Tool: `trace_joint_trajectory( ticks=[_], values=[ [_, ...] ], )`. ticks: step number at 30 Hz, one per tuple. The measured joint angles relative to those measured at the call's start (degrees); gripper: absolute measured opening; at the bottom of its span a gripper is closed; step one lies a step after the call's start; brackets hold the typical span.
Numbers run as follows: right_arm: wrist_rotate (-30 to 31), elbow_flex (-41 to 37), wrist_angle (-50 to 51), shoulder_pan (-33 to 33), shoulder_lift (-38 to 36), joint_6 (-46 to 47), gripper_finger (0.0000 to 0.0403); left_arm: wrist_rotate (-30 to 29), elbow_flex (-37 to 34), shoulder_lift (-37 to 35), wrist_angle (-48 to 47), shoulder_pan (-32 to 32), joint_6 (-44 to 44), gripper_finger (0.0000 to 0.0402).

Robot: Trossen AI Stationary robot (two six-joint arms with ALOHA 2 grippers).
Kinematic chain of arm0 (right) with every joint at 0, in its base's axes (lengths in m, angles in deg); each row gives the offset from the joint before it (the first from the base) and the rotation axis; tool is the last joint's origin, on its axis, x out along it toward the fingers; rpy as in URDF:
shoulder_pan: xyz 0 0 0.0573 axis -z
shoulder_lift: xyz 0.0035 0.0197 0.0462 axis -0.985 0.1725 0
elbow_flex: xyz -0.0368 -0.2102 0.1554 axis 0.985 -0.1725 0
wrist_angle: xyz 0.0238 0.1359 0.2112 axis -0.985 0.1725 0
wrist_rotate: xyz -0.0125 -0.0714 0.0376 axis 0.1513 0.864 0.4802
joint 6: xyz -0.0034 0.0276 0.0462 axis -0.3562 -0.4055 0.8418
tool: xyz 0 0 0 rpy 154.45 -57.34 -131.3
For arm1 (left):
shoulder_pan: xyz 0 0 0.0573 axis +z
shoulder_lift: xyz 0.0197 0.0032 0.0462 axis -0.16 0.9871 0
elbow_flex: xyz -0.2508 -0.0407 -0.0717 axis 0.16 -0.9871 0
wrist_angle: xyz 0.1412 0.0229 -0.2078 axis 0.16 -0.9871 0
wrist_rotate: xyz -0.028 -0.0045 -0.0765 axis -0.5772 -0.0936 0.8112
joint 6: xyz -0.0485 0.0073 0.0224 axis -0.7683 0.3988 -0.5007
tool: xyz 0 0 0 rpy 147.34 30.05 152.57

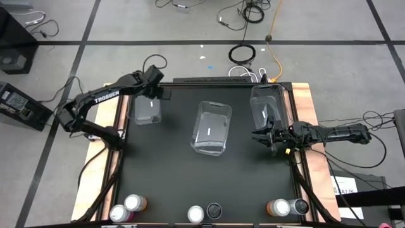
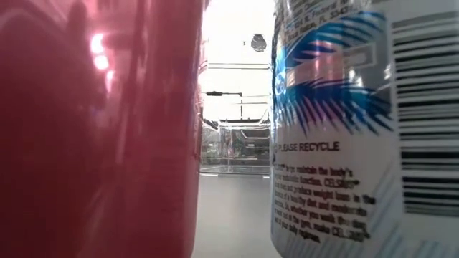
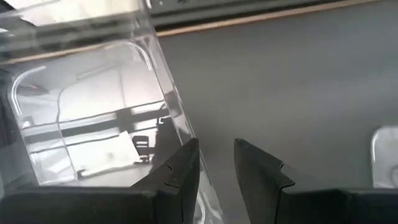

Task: Sort soda cans
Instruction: Move the left transparent bin to the center of the table

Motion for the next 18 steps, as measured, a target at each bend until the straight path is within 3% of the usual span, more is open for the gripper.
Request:
trace_joint_trajectory(
  ticks=[10,18],
  values=[
    [0.00,0.00,0.02,0.02,0.00,0.00,0.0130,-0.02,0.16,4.10,1.83,2.25,-1.86,0.0109],
    [0.00,0.00,0.02,0.02,0.00,0.00,0.0130,-0.52,0.16,9.51,1.90,2.25,-8.35,0.0108]
  ],
)
